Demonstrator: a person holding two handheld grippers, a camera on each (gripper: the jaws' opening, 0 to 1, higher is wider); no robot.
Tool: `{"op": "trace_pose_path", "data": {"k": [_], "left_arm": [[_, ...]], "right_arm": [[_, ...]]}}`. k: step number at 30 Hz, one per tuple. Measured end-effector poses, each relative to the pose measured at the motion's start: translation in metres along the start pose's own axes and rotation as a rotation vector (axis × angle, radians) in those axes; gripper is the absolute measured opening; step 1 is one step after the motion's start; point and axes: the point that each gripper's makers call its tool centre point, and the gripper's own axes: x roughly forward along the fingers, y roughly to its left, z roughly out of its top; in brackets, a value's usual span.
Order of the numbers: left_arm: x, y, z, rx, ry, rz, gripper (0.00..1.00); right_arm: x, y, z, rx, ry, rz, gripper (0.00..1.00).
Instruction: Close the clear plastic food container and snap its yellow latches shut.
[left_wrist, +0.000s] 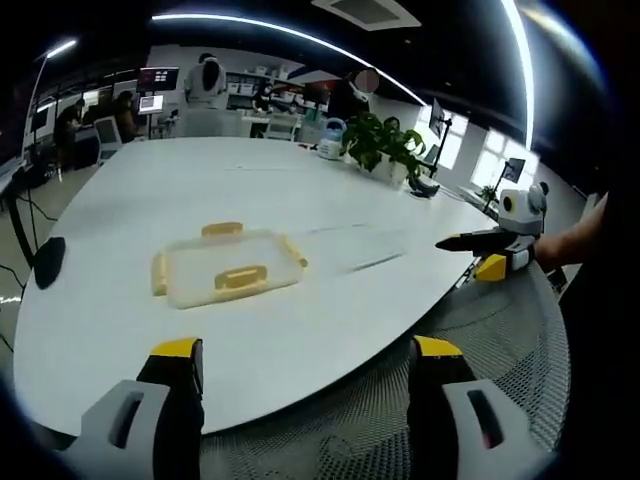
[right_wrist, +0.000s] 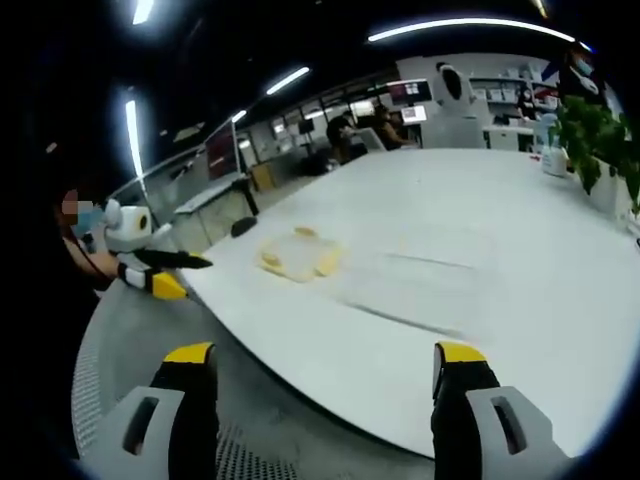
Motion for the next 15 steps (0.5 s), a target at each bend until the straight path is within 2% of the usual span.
{"op": "trace_pose_path", "data": {"k": [15], "left_arm": [[0.0004, -0.0031, -0.0014, 0.002, 0.002, -0.007, 0.85]], "right_arm": [[-0.0011, 0.0003, -0.0022, 0.007, 0.001, 0.007, 0.88]]}}
